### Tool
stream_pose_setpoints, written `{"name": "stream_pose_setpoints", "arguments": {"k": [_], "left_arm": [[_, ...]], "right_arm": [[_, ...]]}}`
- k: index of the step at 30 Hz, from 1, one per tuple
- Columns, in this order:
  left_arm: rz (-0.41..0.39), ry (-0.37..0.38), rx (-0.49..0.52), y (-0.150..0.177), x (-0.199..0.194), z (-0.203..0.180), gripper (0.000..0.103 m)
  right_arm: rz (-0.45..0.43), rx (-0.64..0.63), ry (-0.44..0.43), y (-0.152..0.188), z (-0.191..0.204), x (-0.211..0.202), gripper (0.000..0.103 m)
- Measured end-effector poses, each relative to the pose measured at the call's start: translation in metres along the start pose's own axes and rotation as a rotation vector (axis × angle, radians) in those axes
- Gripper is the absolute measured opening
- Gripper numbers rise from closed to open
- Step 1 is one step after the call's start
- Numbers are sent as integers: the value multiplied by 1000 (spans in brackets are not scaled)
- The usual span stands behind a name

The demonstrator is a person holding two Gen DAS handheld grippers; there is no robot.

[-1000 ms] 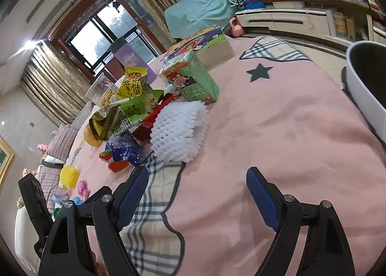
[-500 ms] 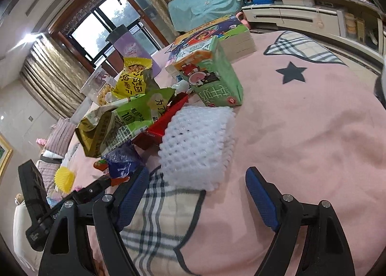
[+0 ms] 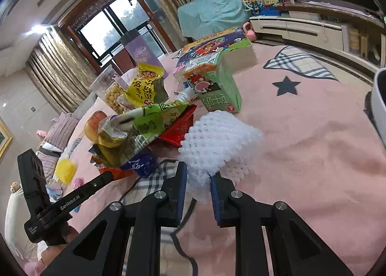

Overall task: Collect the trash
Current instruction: 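Carry the wrapper into the bin and open the left tool while the right tool drops the white net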

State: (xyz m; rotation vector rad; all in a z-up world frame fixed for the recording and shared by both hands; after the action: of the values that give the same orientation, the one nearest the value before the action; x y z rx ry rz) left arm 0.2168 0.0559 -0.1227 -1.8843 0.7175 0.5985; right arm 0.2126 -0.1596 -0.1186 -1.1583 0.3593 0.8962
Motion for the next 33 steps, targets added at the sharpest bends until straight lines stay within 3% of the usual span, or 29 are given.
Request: {"name": "stream_pose_setpoints", "arguments": {"k": [12,33], "left_arm": [[1,84,61,31,-39,-35,1],[101,256,271,78,-24,-163,1]], "right_arm": [[-24,36,20,15,-22,-36,19],[-103,119,117,21,-90,-97,19]]}}
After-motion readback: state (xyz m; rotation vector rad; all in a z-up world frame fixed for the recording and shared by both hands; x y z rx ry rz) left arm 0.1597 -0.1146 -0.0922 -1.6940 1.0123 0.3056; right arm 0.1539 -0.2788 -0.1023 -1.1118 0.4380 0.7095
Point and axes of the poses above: each gripper's, at about its wrist camera, not at the fingertips, and x roughly the way its jaws point, z to its left, y to its underside, the point moved 6 cm from there along x, roughly the way its jaws point, and after that the axes turned 6 degrees about -x, right-handed, at the moved point
